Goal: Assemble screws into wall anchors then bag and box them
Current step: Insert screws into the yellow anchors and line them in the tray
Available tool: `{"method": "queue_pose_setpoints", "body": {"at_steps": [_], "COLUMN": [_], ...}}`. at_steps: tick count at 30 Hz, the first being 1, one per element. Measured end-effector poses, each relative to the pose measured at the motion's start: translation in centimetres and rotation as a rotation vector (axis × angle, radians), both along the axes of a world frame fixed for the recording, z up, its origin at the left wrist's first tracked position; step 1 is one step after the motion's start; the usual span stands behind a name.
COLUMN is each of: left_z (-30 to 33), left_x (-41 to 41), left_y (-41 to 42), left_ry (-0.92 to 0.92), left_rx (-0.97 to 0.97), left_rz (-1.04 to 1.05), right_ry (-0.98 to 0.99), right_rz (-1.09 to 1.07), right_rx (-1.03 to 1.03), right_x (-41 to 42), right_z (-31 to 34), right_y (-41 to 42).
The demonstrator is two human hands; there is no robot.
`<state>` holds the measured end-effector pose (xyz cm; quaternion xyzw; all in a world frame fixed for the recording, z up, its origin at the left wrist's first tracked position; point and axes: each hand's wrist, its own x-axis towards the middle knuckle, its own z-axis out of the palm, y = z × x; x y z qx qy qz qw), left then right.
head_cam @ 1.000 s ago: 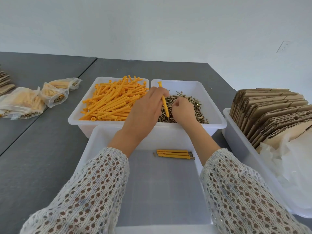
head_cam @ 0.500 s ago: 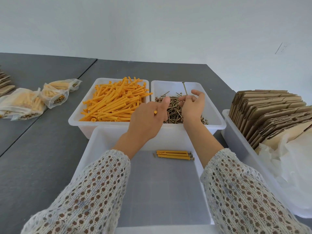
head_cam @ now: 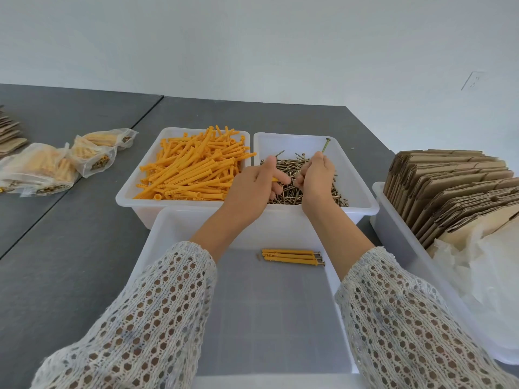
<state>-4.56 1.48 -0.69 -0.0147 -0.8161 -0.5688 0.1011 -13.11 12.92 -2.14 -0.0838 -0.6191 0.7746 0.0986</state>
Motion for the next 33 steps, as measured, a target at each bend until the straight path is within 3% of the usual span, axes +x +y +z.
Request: {"method": "queue_pose_setpoints", "body": {"at_steps": [11, 17, 22, 28, 33], "left_z": [0.0, -0.5, -1.1, -1.4, -1.6], "left_x": [0.3, 0.2, -0.1, -0.3, -0.6], "left_y": [0.6, 0.7, 0.0, -1.0, -1.3], "left_ry": [0.158, 0.106, 0.147, 0.199, 0.209], "left_rx": [-0.134, -0.210, -0.414, -0.517, -0.525], "left_rz": [-0.087, -0.056, 0.009, 0.109, 0.095], "right_ry": [-0.070, 0.020, -0.012, 0.047, 0.035], "right_rz": [0.296, 0.332, 0.418, 0.526, 0.449], "right_rx": [-0.091, 0.119, -0.144, -0.078, -0.144], "right_x": [0.4, 0.6, 0.8, 1.3, 1.1], "right_z": [0.4, 0.3, 0.4, 0.3, 0.2], "right_y": [0.2, 0.1, 0.1, -0.4, -0.5]}}
